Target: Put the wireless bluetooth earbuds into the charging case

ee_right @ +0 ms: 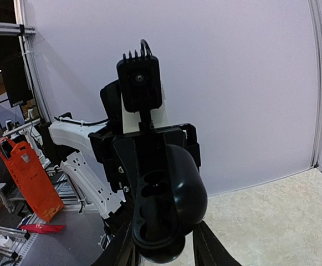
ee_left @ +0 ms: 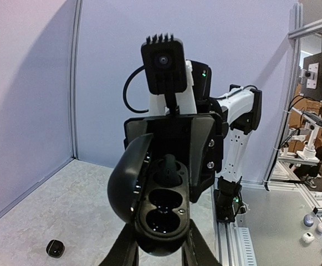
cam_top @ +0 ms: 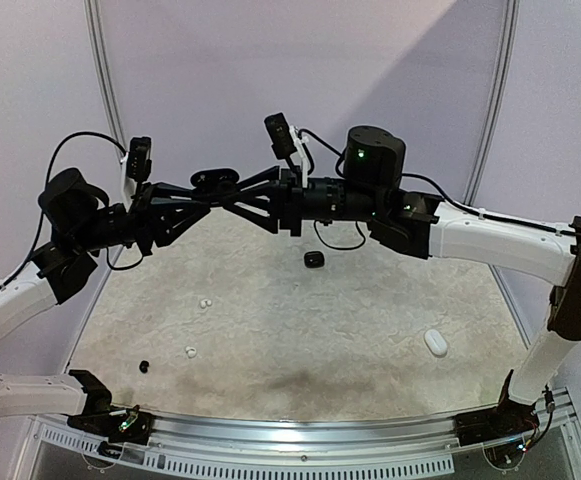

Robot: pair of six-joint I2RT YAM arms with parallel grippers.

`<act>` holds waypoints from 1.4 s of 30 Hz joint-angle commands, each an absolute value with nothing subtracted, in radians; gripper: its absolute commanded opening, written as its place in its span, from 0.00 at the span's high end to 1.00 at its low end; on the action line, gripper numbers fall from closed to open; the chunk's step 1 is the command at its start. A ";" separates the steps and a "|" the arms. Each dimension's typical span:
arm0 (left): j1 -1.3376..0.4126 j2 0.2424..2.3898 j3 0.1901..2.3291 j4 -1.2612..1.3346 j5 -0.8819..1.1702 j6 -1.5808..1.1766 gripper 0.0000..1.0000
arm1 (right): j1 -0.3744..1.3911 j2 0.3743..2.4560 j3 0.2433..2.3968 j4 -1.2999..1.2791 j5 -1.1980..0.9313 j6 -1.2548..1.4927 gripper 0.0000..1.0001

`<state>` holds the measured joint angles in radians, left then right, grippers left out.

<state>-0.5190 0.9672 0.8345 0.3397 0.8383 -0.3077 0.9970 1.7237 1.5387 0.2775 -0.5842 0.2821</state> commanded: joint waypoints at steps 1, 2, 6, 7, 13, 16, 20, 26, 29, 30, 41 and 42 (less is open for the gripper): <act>-0.523 0.977 0.823 0.350 0.828 -0.305 1.00 | 1.004 1.760 1.584 0.261 -0.607 0.273 0.67; -0.523 0.977 0.824 0.349 0.828 -0.304 1.00 | 1.004 1.761 1.587 0.259 -0.609 0.271 0.69; -0.524 0.980 0.828 0.357 0.823 -0.310 1.00 | 1.004 1.767 1.599 0.237 -0.610 0.263 0.68; -0.524 0.982 0.828 0.360 0.822 -0.313 1.00 | 1.003 1.768 1.601 0.231 -0.611 0.261 0.67; -0.523 0.989 0.834 0.370 0.819 -0.318 1.00 | 1.003 1.772 1.603 0.208 -0.603 0.250 0.55; -0.523 0.989 0.830 0.368 0.822 -0.319 1.00 | 1.002 1.769 1.603 0.204 -0.594 0.249 0.54; -0.523 0.987 0.831 0.355 0.826 -0.302 1.00 | 1.003 1.758 1.606 0.191 -0.561 0.234 0.53; -0.528 0.984 0.842 0.230 0.885 -0.081 1.00 | 0.999 1.762 1.659 0.136 -0.533 0.219 0.51; -0.532 0.978 0.856 0.167 0.898 0.020 1.00 | 0.995 1.773 1.679 0.103 -0.508 0.213 0.53; -0.532 0.977 0.858 0.151 0.902 0.043 1.00 | 0.994 1.774 1.679 0.103 -0.503 0.217 0.53; -0.532 0.971 0.856 0.141 0.857 0.004 1.00 | 0.994 1.762 1.665 0.064 -0.615 0.192 0.32; -0.532 0.972 0.855 0.144 0.856 0.003 1.00 | 0.997 1.756 1.658 0.058 -0.626 0.171 0.28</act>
<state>-0.5201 0.9817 0.8371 0.1574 0.8738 0.0185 0.9943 1.7603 1.6630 0.0887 -0.5533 0.2153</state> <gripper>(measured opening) 0.238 0.663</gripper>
